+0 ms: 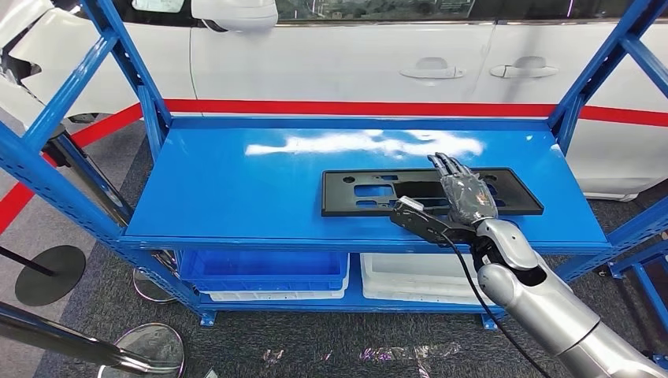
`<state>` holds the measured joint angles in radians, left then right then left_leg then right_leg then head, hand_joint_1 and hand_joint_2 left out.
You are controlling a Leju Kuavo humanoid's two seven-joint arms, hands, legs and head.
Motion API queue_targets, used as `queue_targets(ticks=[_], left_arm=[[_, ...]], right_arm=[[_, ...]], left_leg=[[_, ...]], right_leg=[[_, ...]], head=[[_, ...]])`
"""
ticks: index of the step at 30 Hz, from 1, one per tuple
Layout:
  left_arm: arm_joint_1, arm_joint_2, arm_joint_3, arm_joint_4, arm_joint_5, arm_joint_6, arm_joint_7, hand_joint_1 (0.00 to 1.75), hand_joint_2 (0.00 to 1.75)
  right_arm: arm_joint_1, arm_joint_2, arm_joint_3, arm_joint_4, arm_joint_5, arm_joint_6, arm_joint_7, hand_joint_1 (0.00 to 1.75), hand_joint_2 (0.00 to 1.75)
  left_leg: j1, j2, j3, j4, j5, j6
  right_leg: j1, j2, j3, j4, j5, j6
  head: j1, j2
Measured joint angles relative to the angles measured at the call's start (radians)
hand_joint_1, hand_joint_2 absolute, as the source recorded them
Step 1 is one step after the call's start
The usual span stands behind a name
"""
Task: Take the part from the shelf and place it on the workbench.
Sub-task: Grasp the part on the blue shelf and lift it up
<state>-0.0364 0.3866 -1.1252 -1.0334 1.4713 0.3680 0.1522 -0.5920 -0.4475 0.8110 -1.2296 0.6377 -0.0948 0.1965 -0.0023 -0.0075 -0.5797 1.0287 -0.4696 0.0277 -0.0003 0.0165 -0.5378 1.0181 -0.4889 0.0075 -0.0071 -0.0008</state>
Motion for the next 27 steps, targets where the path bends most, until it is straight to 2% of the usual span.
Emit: queue_targets(ticks=[15,27], left_arm=[[-0.003,0.009,-0.014,-0.001,0.000,-0.005,0.000,0.00,0.00],[-0.007,0.017,-0.017,-0.001,0.000,-0.016,0.003,0.00,0.00]], right_arm=[[-0.005,0.007,0.001,0.053,0.026,-0.025,-0.003,0.00,1.75],[-0.054,0.052,0.037,0.142,0.077,0.000,-0.020,0.00,1.75]], left_leg=[[0.000,0.000,0.000,0.000,0.000,0.000],[0.000,0.000,0.000,0.000,0.000,0.000]], right_leg=[[0.000,0.000,0.000,0.000,0.000,0.000],[0.000,0.000,0.000,0.000,0.000,0.000]], head=[[0.000,0.000],[0.000,0.000]])
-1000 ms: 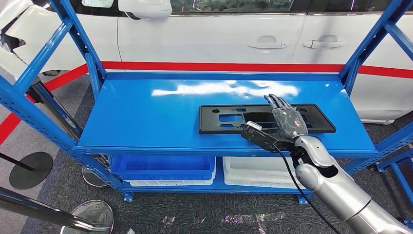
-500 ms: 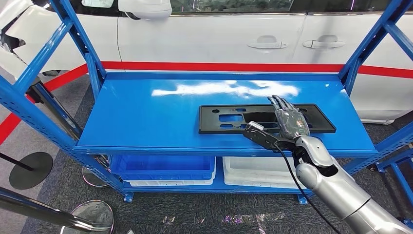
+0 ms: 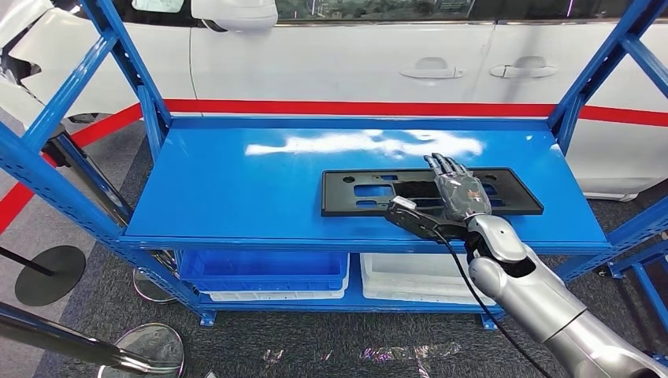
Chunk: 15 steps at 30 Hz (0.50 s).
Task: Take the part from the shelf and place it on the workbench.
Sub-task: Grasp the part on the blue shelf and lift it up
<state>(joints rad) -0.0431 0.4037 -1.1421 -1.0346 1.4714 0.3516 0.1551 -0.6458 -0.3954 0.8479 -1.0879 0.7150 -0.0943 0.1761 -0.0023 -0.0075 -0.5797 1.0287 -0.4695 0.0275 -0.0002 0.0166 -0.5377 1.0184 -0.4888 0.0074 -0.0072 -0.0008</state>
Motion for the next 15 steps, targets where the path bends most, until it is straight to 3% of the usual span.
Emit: queue_targets(ticks=[13,15], left_arm=[[-0.008,0.011,-0.020,0.000,0.000,-0.012,0.006,0.00,0.00],[-0.008,0.012,-0.021,0.000,0.000,-0.013,0.007,0.00,0.00]], right_arm=[[-0.050,0.062,0.066,0.139,0.030,0.012,-0.024,0.06,1.75],[-0.058,0.075,0.078,0.166,0.035,0.018,-0.030,0.90,1.75]], left_leg=[[0.000,0.000,0.000,0.000,0.000,0.000],[0.000,0.000,0.000,0.000,0.000,0.000]], right_leg=[[0.000,0.000,0.000,0.000,0.000,0.000],[0.000,0.000,0.000,0.000,0.000,0.000]], head=[[0.000,0.000],[0.000,0.000]])
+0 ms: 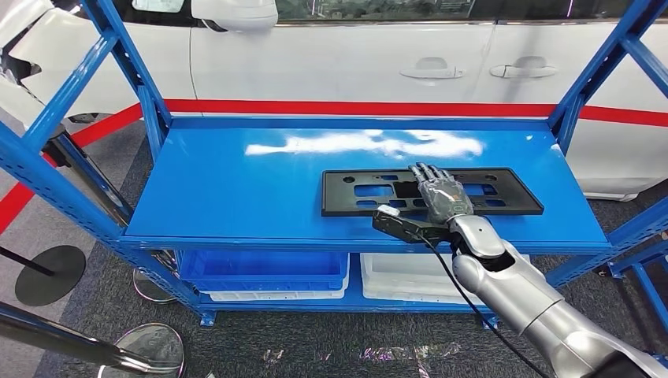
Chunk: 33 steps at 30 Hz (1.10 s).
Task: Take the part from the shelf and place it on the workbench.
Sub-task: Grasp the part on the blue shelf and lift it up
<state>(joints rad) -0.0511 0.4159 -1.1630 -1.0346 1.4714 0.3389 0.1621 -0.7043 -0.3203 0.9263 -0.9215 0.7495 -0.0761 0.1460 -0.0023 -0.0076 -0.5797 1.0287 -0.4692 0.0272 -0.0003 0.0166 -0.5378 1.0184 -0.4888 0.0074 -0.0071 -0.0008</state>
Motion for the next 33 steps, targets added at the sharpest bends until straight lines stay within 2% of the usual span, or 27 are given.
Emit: queue_targets(ticks=[2,10,21,25,29,33], left_arm=[[-0.001,0.001,-0.001,0.000,0.000,-0.001,0.001,0.00,0.00],[-0.001,0.003,-0.002,0.000,0.000,-0.004,0.002,0.00,0.00],[-0.001,0.007,-0.002,0.000,0.000,-0.018,0.000,0.00,0.00],[-0.001,0.007,-0.002,0.000,0.000,-0.022,-0.002,0.00,1.75],[-0.001,0.007,-0.002,0.000,0.000,-0.025,-0.007,0.00,1.75],[0.000,0.008,-0.003,0.002,0.000,-0.034,-0.015,0.00,1.75]], right_arm=[[-0.008,0.014,0.012,0.027,0.002,0.003,-0.003,1.71,1.75],[-0.034,0.052,0.038,0.098,-0.019,-0.005,0.000,1.75,1.75],[-0.047,0.062,0.051,0.129,-0.032,-0.036,-0.003,1.75,1.75],[-0.047,0.063,0.051,0.128,-0.032,-0.037,-0.002,1.75,1.75],[-0.046,0.059,0.051,0.095,-0.028,-0.033,0.013,1.75,1.75],[-0.041,0.033,0.051,0.004,-0.037,-0.033,0.036,1.75,1.75]], left_leg=[[0.000,0.000,0.000,0.000,0.000,0.000],[0.000,0.000,0.000,0.000,0.000,-0.001],[0.000,0.000,0.000,0.000,0.001,-0.001],[0.000,0.000,0.000,0.000,0.001,-0.001],[0.000,0.000,0.001,0.000,0.001,-0.001],[0.000,0.000,0.000,0.000,0.001,-0.001]], right_leg=[[0.000,0.000,0.000,0.000,0.000,0.000],[0.000,0.000,0.000,0.000,0.000,0.000],[0.000,0.000,0.000,0.000,0.000,0.000],[0.000,0.000,0.000,0.000,0.000,0.000],[0.000,0.000,0.000,0.000,0.000,0.000],[0.000,0.001,-0.001,0.000,0.000,-0.001]], head=[[0.000,0.000],[0.000,0.000],[0.000,0.000],[0.000,0.000],[0.000,0.000],[0.000,0.000]])
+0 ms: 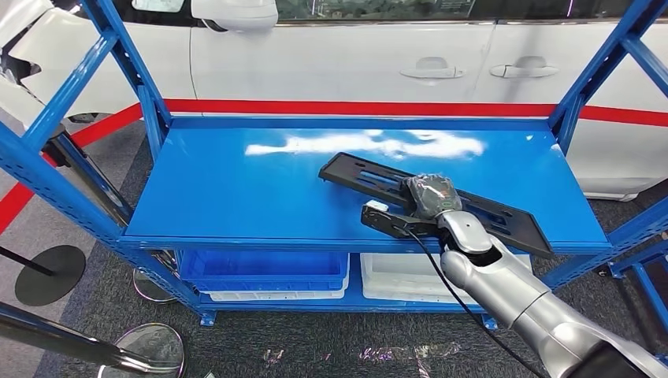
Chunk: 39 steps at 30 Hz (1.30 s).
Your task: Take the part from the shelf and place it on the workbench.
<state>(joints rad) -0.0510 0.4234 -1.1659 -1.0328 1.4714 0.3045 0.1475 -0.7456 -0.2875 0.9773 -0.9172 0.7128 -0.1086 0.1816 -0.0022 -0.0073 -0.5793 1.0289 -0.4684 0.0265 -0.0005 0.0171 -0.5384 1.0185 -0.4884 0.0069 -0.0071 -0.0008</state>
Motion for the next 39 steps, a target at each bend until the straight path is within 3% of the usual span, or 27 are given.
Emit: queue_targets(ticks=[9,13,15,17,18,19,20,22,23,25,28,30,32,34,35,38,39], left_arm=[[0.003,0.000,0.000,0.001,0.000,-0.006,-0.018,0.00,1.75],[0.004,0.003,-0.001,0.002,0.000,-0.007,-0.025,0.00,1.75],[0.002,0.003,-0.001,0.003,0.000,-0.008,-0.027,0.00,1.75],[0.001,0.003,-0.002,0.003,0.000,-0.008,-0.028,0.00,1.75],[0.001,0.003,-0.004,0.003,0.000,-0.008,-0.029,0.00,1.75],[0.000,0.003,-0.004,0.004,0.000,-0.007,-0.029,0.00,1.75],[0.000,0.003,-0.005,0.004,0.000,-0.007,-0.029,0.00,1.75],[-0.002,0.005,-0.007,0.004,0.000,-0.007,-0.029,0.00,1.75],[-0.003,0.007,-0.007,0.004,0.000,-0.006,-0.029,0.00,1.75],[-0.005,0.012,-0.010,0.005,0.000,-0.006,-0.029,0.00,1.75],[-0.005,0.013,-0.019,0.005,0.000,-0.006,-0.029,0.00,1.75],[-0.006,0.014,-0.022,0.005,0.000,-0.006,-0.029,0.00,1.75],[-0.007,0.014,-0.023,0.005,0.000,-0.006,-0.029,0.00,1.75],[-0.008,0.014,-0.024,0.005,0.000,-0.006,-0.030,0.00,1.75],[-0.008,0.014,-0.024,0.005,0.000,-0.006,-0.030,0.00,1.75],[-0.012,0.015,-0.024,0.005,0.000,-0.005,-0.031,0.00,1.75],[-0.014,0.017,-0.024,0.004,0.000,-0.005,-0.031,0.00,1.75]], right_arm=[[0.017,-0.090,-0.042,-0.280,0.035,-0.054,0.044,1.75,1.75],[0.022,-0.144,-0.098,-0.473,0.086,-0.058,0.073,1.75,1.75],[0.025,-0.169,-0.121,-0.561,0.102,-0.052,0.081,1.75,1.75],[0.032,-0.188,-0.136,-0.634,0.119,-0.045,0.086,1.75,1.75],[0.038,-0.197,-0.141,-0.663,0.127,-0.042,0.089,1.75,1.75],[0.045,-0.204,-0.144,-0.688,0.133,-0.040,0.090,1.75,1.75],[0.051,-0.211,-0.148,-0.711,0.138,-0.039,0.091,1.75,1.75],[0.057,-0.223,-0.157,-0.751,0.145,-0.039,0.093,1.75,1.75],[0.058,-0.228,-0.161,-0.768,0.147,-0.039,0.093,1.75,1.75],[0.065,-0.236,-0.169,-0.797,0.149,-0.038,0.093,1.75,1.75],[0.074,-0.243,-0.176,-0.828,0.149,-0.038,0.094,1.75,1.75],[0.076,-0.244,-0.179,-0.845,0.149,-0.037,0.096,1.75,1.75],[0.078,-0.247,-0.182,-0.860,0.149,-0.035,0.099,1.75,1.75],[0.081,-0.250,-0.183,-0.870,0.149,-0.033,0.099,1.75,1.75],[0.083,-0.252,-0.183,-0.874,0.149,-0.032,0.099,1.75,1.75],[0.085,-0.257,-0.189,-0.890,0.149,-0.031,0.100,1.75,1.75],[0.085,-0.259,-0.192,-0.894,0.149,-0.031,0.100,1.75,1.75]], left_leg=[[0.000,0.000,-0.001,0.001,0.000,0.000],[0.002,0.005,0.009,-0.025,0.020,0.017],[0.011,0.013,0.018,-0.052,0.035,0.024],[0.012,0.018,0.017,-0.056,0.038,0.027],[0.015,0.019,0.015,-0.054,0.039,0.025],[0.019,0.020,0.013,-0.050,0.038,0.022],[0.024,0.020,0.010,-0.044,0.037,0.016],[0.034,0.019,-0.004,-0.020,0.029,-0.002],[0.036,0.018,-0.014,-0.003,0.025,-0.013],[0.033,0.015,-0.031,0.014,0.025,-0.031],[0.035,0.015,-0.048,0.018,0.027,-0.048],[0.037,0.015,-0.075,0.079,-0.031,-0.051],[0.034,0.015,-0.116,0.205,-0.116,-0.049],[0.028,0.014,-0.126,0.285,-0.156,-0.042],[0.024,0.014,-0.104,0.272,-0.151,-0.034],[0.002,0.013,0.032,0.077,-0.097,0.003],[-0.005,0.014,0.059,0.028,-0.086,0.012]], right_leg=[[-0.001,0.000,-0.001,0.000,0.001,0.000],[-0.005,0.003,-0.001,-0.005,0.002,0.014],[-0.004,-0.001,-0.029,0.059,-0.043,0.019],[-0.009,-0.004,-0.087,0.184,-0.102,0.026],[-0.015,-0.004,-0.110,0.233,-0.115,0.032],[-0.021,-0.006,-0.118,0.250,-0.109,0.038],[-0.028,-0.008,-0.108,0.226,-0.083,0.045],[-0.043,-0.012,-0.056,0.108,-0.020,0.065],[-0.046,-0.011,-0.038,0.060,0.000,0.068],[-0.044,-0.005,-0.040,0.038,0.004,0.055],[-0.041,-0.004,-0.063,0.047,0.021,0.021],[-0.039,-0.005,-0.079,0.045,0.035,0.002],[-0.033,-0.006,-0.098,0.045,0.049,-0.010],[-0.022,-0.005,-0.118,0.046,0.064,-0.016],[-0.017,-0.004,-0.127,0.046,0.072,-0.017],[-0.006,-0.002,-0.145,0.044,0.095,-0.017],[-0.006,-0.003,-0.148,0.041,0.103,-0.013]], head=[[0.000,0.000],[0.000,0.000],[0.003,0.000],[0.004,0.000],[0.004,0.000],[0.004,0.000],[0.004,0.000],[0.006,0.000],[0.008,0.000],[0.007,0.000],[0.002,0.000],[-0.003,0.000],[-0.009,0.000],[-0.010,0.000],[-0.010,0.000],[-0.010,0.000],[-0.010,0.000]])
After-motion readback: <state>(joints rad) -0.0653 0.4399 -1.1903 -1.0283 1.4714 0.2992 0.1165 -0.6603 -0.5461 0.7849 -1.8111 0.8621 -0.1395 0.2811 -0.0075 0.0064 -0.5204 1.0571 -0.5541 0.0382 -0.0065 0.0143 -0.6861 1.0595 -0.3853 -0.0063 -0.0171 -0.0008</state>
